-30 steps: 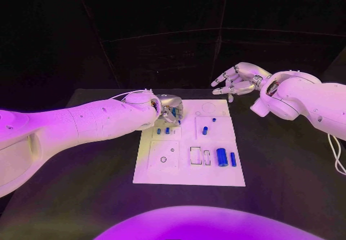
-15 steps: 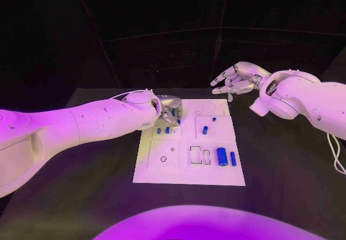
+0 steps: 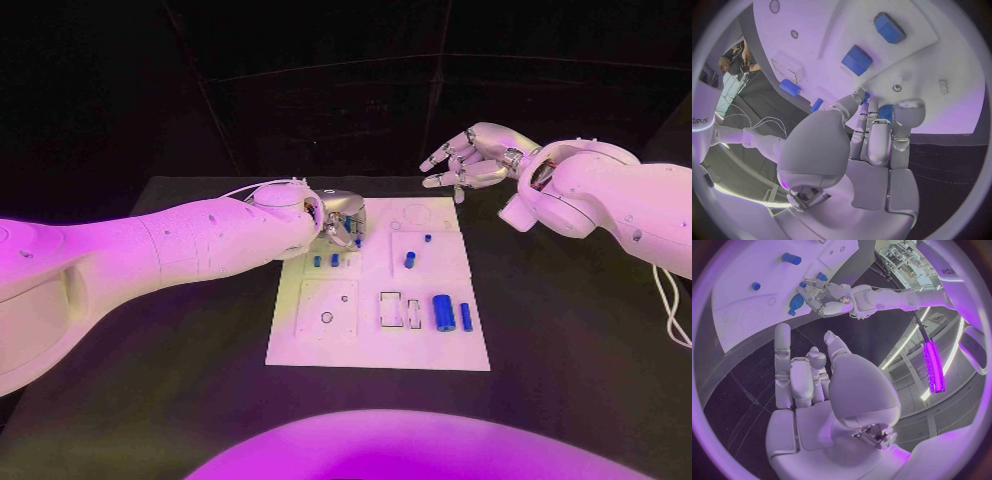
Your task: Assemble the parts on the task board
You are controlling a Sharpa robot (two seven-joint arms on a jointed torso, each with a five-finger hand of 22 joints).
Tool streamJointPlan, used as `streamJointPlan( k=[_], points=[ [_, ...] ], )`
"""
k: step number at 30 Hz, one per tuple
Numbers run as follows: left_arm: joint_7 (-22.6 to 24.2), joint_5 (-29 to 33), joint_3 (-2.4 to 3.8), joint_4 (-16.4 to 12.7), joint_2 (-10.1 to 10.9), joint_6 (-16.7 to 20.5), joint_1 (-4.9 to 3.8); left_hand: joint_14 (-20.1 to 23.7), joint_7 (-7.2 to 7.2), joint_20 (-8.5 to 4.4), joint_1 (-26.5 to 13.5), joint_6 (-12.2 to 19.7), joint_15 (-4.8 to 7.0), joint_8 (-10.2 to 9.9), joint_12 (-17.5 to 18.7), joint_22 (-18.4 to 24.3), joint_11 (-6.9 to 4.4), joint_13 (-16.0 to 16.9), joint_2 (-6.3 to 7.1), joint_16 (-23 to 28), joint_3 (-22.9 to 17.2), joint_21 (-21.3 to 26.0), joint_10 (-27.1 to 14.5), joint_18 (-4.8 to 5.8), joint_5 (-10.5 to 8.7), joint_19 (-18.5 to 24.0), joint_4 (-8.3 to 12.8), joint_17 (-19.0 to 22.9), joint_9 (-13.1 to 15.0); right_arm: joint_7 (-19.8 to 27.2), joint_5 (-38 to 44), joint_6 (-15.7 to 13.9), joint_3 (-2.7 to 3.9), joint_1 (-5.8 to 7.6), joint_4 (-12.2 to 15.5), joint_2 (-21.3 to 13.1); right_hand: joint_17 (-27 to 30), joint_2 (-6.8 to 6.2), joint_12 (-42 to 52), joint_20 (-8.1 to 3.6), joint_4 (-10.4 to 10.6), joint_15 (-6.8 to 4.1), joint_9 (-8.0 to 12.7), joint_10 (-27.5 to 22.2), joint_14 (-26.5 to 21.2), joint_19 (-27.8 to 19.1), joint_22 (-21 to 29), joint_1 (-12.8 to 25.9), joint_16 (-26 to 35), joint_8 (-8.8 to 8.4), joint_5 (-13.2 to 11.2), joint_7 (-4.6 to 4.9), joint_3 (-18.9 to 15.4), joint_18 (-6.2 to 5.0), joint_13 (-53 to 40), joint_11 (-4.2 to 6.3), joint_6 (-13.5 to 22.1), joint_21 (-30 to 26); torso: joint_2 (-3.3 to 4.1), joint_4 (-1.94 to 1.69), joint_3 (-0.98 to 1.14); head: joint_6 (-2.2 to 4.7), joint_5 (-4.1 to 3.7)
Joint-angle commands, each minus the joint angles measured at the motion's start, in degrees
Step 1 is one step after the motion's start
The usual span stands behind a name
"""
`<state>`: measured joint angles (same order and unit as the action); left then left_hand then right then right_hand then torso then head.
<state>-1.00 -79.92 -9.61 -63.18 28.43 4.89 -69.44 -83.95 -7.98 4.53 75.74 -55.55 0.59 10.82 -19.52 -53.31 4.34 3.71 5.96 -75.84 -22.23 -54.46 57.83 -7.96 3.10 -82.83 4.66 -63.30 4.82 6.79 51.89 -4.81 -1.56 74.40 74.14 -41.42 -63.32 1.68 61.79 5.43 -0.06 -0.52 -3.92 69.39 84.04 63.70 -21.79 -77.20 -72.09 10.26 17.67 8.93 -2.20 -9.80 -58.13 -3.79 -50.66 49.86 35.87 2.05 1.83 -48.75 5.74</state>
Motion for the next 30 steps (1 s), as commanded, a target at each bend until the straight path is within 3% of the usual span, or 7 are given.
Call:
streamJointPlan(
  k=[1,8,14,20,30],
  points=[
    [-0.74,-0.52,-0.14,0.02,-0.12,-0.64,0.23,-1.31,-0.24,0.13,-0.49,0.81,0.03,-0.53,0.61,-0.01,0.32,-0.07,0.47,-0.14,-0.12,0.25,-0.19,0.45,-0.15,-0.24,-0.01,0.19,-0.24,0.44,0.03,0.03,0.04,0.12,0.05,-0.01,-0.07,0.59,-0.06,-0.09,0.14,-0.19,0.04,-0.15,0.21,0.40,0.06,-0.02,0.18,0.31,0.21,0.09,0.21,-0.77,-0.01,0.00,0.33,-0.28,0.02,-0.01,-0.01,0.01,-0.12],
    [-0.74,-0.45,-0.14,0.02,-0.23,-1.03,0.26,-1.29,-0.08,0.16,-0.47,0.13,0.06,-0.40,0.73,0.05,0.24,0.03,0.00,-0.16,-0.35,0.35,0.23,0.42,-0.16,-0.27,-0.07,0.31,-0.21,0.42,0.06,0.14,0.04,0.12,0.04,0.09,-0.07,0.59,-0.06,-0.09,0.14,-0.19,0.04,-0.15,0.21,0.40,0.06,-0.02,0.18,0.31,0.21,0.09,0.21,-0.77,-0.01,0.00,0.33,-0.28,-0.01,-0.02,-0.04,-0.08,-0.07],
    [-0.63,0.24,-0.14,0.19,-0.23,0.14,0.29,-1.33,0.49,-0.10,-0.12,-3.38,0.57,0.57,0.86,-0.33,-0.42,0.15,-2.48,-0.43,-2.20,0.11,3.56,0.41,-0.15,-0.47,-0.39,0.36,0.17,0.41,0.07,0.21,0.04,0.12,0.00,0.17,-0.07,0.59,-0.06,-0.09,0.14,-0.19,0.04,-0.15,0.21,0.40,0.06,-0.02,0.18,0.31,0.21,0.09,0.21,-0.77,-0.01,0.00,0.33,-0.28,-0.05,-0.03,-0.02,-0.04,-0.10],
    [-0.50,0.44,-0.13,0.30,0.01,1.64,0.30,-1.38,0.77,-0.48,0.84,-5.20,0.97,0.89,1.49,-0.51,-0.90,0.19,-3.74,-0.68,-3.89,0.03,5.71,0.43,-0.15,-0.60,0.29,0.28,0.37,0.42,0.07,0.25,0.04,0.12,-0.02,0.23,-0.07,0.59,-0.06,-0.09,0.14,-0.19,0.04,-0.15,0.21,0.40,0.06,-0.02,0.18,0.31,0.21,0.09,0.21,-0.77,-0.01,0.00,0.33,-0.28,-0.03,-0.03,-0.03,0.02,-0.11],
    [0.88,2.75,-0.07,-0.59,1.12,6.44,0.31,-1.41,0.54,-0.65,1.18,-5.75,0.97,0.33,3.16,-0.66,-0.84,0.13,-4.01,-0.95,-5.82,0.01,6.85,0.51,-0.14,-0.73,1.43,0.27,0.30,0.47,0.07,0.26,0.04,0.12,-0.02,0.22,-0.07,0.59,-0.06,-0.09,0.14,-0.19,0.04,-0.15,0.21,0.40,0.06,-0.02,0.18,0.31,0.21,0.09,0.21,-0.77,-0.01,0.00,0.33,-0.28,-0.05,-0.03,-0.02,0.29,-0.11]
  ],
)
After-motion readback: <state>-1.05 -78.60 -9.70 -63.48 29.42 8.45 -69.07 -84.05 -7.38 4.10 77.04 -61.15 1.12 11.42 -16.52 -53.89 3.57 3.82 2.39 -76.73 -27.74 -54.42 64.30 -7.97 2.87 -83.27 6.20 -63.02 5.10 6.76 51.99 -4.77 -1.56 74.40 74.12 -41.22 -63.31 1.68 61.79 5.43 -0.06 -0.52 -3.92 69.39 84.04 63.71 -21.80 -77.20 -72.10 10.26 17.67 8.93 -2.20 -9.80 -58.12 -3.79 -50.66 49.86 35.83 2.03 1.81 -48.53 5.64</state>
